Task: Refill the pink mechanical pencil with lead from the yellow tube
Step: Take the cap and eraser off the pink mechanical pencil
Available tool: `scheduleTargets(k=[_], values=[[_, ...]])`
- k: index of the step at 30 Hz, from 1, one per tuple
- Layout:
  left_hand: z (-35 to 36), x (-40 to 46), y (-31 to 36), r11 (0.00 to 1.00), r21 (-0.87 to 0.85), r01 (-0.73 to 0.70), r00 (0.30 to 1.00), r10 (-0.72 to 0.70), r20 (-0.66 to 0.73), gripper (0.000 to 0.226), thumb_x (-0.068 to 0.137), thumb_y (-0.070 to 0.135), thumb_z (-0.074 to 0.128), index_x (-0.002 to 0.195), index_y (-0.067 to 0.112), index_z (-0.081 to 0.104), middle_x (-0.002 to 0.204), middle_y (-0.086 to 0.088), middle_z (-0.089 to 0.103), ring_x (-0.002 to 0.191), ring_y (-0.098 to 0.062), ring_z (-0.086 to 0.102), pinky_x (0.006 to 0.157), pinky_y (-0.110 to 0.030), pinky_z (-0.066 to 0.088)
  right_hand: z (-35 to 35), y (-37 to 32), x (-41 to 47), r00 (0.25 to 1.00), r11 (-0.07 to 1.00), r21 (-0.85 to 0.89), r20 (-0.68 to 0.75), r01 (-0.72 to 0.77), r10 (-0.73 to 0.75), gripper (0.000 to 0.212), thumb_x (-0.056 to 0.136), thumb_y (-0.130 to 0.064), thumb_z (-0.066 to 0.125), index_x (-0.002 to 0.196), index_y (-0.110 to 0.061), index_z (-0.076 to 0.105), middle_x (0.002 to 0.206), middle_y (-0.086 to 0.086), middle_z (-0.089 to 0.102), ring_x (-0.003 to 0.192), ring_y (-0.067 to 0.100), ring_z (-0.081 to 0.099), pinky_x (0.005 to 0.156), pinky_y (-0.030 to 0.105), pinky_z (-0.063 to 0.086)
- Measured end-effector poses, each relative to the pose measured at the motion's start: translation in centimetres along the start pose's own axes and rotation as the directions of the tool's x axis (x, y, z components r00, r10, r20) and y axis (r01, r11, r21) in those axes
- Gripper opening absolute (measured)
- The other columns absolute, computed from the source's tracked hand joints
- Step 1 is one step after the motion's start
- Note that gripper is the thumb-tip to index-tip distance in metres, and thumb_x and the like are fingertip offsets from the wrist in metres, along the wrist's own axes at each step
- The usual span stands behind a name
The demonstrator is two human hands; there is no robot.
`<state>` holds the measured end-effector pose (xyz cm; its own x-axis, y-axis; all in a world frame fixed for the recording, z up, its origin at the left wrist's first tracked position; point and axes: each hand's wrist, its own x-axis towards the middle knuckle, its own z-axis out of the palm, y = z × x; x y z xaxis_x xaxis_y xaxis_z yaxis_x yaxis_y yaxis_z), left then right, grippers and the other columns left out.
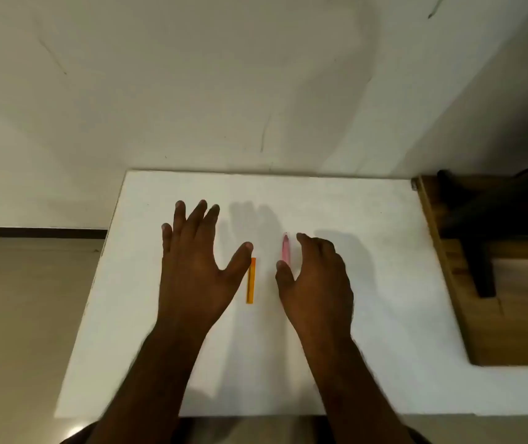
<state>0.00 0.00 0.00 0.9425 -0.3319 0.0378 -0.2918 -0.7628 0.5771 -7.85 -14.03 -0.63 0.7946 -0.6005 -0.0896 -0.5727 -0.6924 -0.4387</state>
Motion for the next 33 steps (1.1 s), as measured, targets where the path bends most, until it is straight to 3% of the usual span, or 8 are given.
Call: scheduleTargets(k=[9, 14, 16, 18, 20, 22, 27, 33], values=[[2.7, 1.2, -0.1, 0.984, -0.144, 0.104, 0.991, -0.091, 0.095, 0.056, 0.087, 0.05, 0.066, 0.136, 0.024, 0.057, 0.142, 0.008, 0.057, 0.138, -0.014, 0.044, 0.114, -0.031, 0.034, 2.8, 0.5, 3.6, 0.993, 0.997, -0.05, 0.096, -0.067, 0.071, 0.036, 0.096, -0.035, 0.062, 0.129, -0.023, 0.056, 0.121, 0.001, 0.064, 0.105, 0.025, 0.068, 0.083, 0.033, 0.052], [2.6, 1.2, 0.5, 0.967, -0.225, 0.123, 0.99, -0.104, 0.094, 0.044, 0.087, 0.05, 0.065, 0.126, 0.032, 0.063, 0.126, 0.02, 0.061, 0.123, -0.004, 0.052, 0.099, -0.021, 0.034, 2.2, 1.1, 4.6, 0.97, 0.928, 0.301, 0.168, -0.221, 0.177, 0.026, 0.09, -0.028, 0.07, 0.116, -0.024, 0.068, 0.103, -0.008, 0.072, 0.095, 0.018, 0.07, 0.09, 0.035, 0.057], [2.4, 1.1, 0.6, 0.952, -0.274, 0.135, 0.988, -0.109, 0.108, 0.039, 0.088, 0.047, 0.067, 0.123, 0.031, 0.065, 0.121, 0.022, 0.064, 0.119, -0.002, 0.056, 0.099, -0.022, 0.04, 1.6, 1.0, 5.0, 0.95, 0.723, 0.618, 0.228, -0.31, 0.213, 0.013, 0.093, -0.02, 0.068, 0.103, -0.025, 0.075, 0.099, -0.007, 0.075, 0.093, 0.017, 0.071, 0.091, 0.041, 0.061], [2.3, 1.1, 0.7, 0.939, -0.31, 0.152, 0.985, -0.119, 0.122, 0.037, 0.088, 0.046, 0.067, 0.121, 0.03, 0.068, 0.117, 0.02, 0.067, 0.114, -0.001, 0.06, 0.097, -0.022, 0.044, 1.0, 1.0, 5.2, 0.929, 0.356, 0.861, 0.308, -0.364, 0.203, 0.02, 0.097, -0.015, 0.061, 0.098, -0.021, 0.08, 0.094, -0.003, 0.078, 0.09, 0.019, 0.075, 0.087, 0.041, 0.063], [2.1, 1.2, 0.8, 0.925, -0.344, 0.161, 0.985, -0.127, 0.12, 0.034, 0.089, 0.047, 0.065, 0.118, 0.031, 0.069, 0.114, 0.021, 0.069, 0.11, 0.001, 0.061, 0.093, -0.02, 0.045, 0.3, 0.9, 5.4, 0.915, -0.114, 0.922, 0.384, -0.371, 0.127, 0.022, 0.097, -0.012, 0.057, 0.093, -0.014, 0.079, 0.085, 0.002, 0.074, 0.082, 0.022, 0.075, 0.079, 0.038, 0.063], [2.0, 1.3, 0.9, 0.912, -0.372, 0.17, 0.984, -0.137, 0.113, 0.032, 0.089, 0.048, 0.063, 0.116, 0.032, 0.07, 0.111, 0.022, 0.07, 0.109, 0.002, 0.061, 0.094, -0.021, 0.047, -0.2, 1.0, 5.4, 0.922, -0.424, 0.837, 0.387, -0.346, 0.01, 0.019, 0.096, -0.016, 0.053, 0.089, -0.012, 0.071, 0.084, 0.007, 0.065, 0.074, 0.021, 0.068, 0.075, 0.036, 0.059], [1.5, 1.3, 1.3, 0.891, -0.433, 0.135, 0.982, -0.061, 0.181, 0.052, 0.076, 0.066, 0.065, 0.118, 0.037, 0.067, 0.114, 0.025, 0.068, 0.11, 0.008, 0.06, 0.094, -0.018, 0.047, -0.4, 1.3, 5.5, 0.948, -0.612, 0.731, 0.295, -0.303, -0.117, 0.049, 0.095, -0.06, 0.042, 0.077, -0.015, 0.052, 0.074, 0.001, 0.046, 0.065, 0.017, 0.04, 0.068, 0.031, 0.038], [1.4, 0.9, 1.8, 0.924, -0.381, 0.031, 0.983, 0.042, 0.181, 0.064, 0.064, 0.063, 0.078, 0.122, 0.037, 0.065, 0.119, 0.024, 0.067, 0.112, 0.003, 0.059, 0.093, -0.014, 0.043, -0.3, 1.4, 5.5, 0.969, -0.686, 0.691, 0.232, -0.227, -0.087, 0.047, 0.1, -0.047, 0.033, 0.067, -0.017, 0.045, 0.065, -0.002, 0.04, 0.059, 0.016, 0.036, 0.061, 0.031, 0.037]])
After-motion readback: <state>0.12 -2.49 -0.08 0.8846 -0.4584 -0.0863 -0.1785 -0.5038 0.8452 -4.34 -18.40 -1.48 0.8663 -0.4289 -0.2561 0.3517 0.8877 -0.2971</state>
